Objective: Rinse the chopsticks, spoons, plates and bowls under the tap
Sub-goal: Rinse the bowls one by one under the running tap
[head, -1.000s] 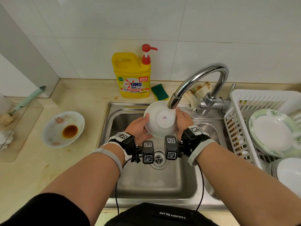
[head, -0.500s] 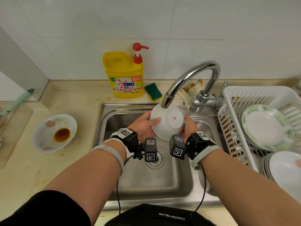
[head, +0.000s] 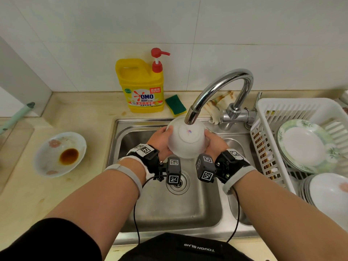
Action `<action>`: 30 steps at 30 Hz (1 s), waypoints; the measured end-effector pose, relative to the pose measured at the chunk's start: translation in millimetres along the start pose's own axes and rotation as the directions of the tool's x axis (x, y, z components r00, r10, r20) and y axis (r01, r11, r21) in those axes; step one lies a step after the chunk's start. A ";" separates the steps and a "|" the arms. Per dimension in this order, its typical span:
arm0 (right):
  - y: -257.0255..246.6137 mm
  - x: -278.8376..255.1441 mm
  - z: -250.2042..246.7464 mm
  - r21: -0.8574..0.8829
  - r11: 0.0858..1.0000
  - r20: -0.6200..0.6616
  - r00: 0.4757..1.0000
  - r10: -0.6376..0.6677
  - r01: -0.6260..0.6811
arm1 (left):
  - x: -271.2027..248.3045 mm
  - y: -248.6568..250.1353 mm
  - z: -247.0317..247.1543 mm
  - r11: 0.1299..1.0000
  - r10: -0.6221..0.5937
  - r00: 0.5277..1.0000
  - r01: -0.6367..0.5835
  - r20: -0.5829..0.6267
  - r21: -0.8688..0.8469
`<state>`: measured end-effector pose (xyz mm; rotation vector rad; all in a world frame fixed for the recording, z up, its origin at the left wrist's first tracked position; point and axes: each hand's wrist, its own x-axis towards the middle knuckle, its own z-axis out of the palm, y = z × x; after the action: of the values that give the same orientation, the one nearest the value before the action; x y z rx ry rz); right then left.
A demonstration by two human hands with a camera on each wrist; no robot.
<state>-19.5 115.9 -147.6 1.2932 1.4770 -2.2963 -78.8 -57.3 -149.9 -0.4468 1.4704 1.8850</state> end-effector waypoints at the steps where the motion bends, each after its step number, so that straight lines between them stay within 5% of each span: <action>1: 5.2 16.2 -3.5 -0.042 0.999 -0.005 1.000 -0.021 0.021 | -1.3 1.7 -1.1 1.000 -0.017 1.000 0.017 -0.017 0.000; 9: -6.8 -12.5 26.3 -0.043 0.994 0.169 0.981 -0.092 0.101 | -3.1 2.6 -20.7 0.982 -0.152 0.988 0.150 -0.012 -0.112; 15: -4.8 -18.8 39.7 -0.197 0.965 0.176 0.975 -0.138 0.172 | -19.4 6.6 -20.5 0.974 -0.217 0.976 0.216 -0.011 -0.063; 30: 24.6 3.9 36.2 -0.514 0.782 0.191 0.935 -0.298 0.353 | -18.2 0.3 -24.2 0.987 -0.115 0.987 0.101 -0.108 -0.127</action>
<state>-30.8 75.7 -161.5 0.7940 2.2398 -1.8324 -69.7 -85.8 -145.1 -0.6896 1.3804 1.8952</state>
